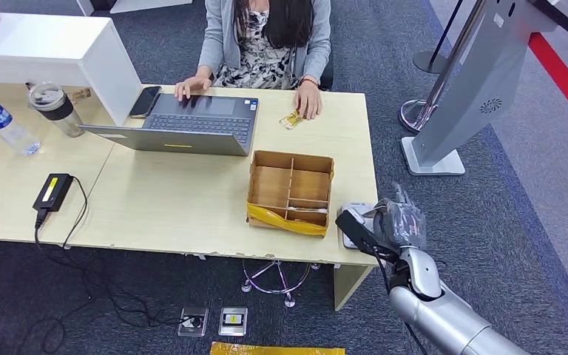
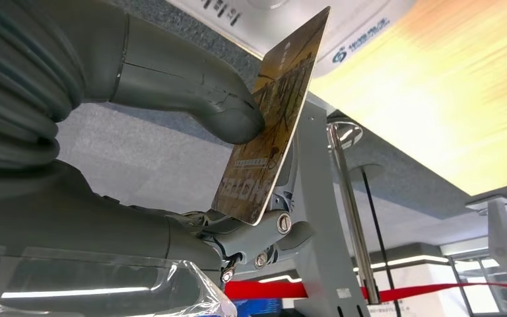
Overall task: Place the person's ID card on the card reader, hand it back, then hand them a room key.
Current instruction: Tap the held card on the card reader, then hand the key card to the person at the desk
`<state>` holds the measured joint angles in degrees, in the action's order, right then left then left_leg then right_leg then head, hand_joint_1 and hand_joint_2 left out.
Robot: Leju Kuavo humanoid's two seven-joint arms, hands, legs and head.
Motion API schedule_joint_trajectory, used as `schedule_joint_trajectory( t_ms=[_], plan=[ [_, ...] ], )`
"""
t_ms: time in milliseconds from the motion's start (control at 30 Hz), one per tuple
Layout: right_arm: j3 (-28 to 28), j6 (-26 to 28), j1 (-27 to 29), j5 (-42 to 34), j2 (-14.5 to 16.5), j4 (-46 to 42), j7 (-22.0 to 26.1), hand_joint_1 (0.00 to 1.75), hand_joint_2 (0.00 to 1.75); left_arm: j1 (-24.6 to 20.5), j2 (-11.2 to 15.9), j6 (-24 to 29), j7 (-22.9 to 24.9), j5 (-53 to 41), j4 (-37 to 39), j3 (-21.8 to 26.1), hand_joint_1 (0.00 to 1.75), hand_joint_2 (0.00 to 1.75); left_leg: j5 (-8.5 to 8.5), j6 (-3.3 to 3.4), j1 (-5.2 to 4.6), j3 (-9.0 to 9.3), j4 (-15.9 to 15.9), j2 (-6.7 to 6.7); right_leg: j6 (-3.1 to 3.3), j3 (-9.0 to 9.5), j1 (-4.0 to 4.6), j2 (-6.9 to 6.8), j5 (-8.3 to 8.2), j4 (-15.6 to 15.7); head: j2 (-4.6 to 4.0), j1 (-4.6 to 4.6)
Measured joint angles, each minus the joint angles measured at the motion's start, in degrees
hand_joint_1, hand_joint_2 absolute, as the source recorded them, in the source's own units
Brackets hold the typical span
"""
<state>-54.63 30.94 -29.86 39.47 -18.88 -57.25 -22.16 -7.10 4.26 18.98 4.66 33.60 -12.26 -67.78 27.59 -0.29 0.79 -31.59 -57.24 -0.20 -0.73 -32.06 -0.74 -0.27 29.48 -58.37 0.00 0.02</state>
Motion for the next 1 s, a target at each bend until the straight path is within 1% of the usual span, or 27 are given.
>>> schedule_joint_trajectory(
  t_ms=[600, 767, 1000],
  plan=[
    [-2.3, 1.0, 1.1, -4.3, 0.0, 0.8, -0.8, 1.75, 1.75, 0.0, 0.2, 0.2, 0.0, 0.5, 0.0, 0.0, 0.00, 0.00, 0.00, 0.00, 0.00, 0.13, 0.0, 0.07, 0.01, 0.07, 0.00, 0.10, -0.02, 0.0, 0.00, -0.01],
    [-2.5, 1.3, 1.1, -3.5, 0.0, 0.8, -0.8, 1.75, 1.75, 0.0, 0.2, 0.6, 0.0, 0.8, 0.0, 0.0, 0.00, 0.00, 0.00, 0.00, 0.00, 0.12, 0.0, 0.06, 0.02, 0.08, 0.00, 0.09, -0.02, 0.0, 0.00, -0.01],
    [-2.2, -0.1, -0.3, 0.5, 0.0, -1.5, -2.4, 1.75, 1.75, 0.1, 0.2, 0.8, 0.0, 1.2, -0.1, 0.0, 0.00, 0.00, 0.00, 0.00, 0.00, 0.10, 0.0, 0.06, 0.02, 0.07, 0.00, 0.10, -0.03, 0.0, 0.00, 0.00]
  ],
)
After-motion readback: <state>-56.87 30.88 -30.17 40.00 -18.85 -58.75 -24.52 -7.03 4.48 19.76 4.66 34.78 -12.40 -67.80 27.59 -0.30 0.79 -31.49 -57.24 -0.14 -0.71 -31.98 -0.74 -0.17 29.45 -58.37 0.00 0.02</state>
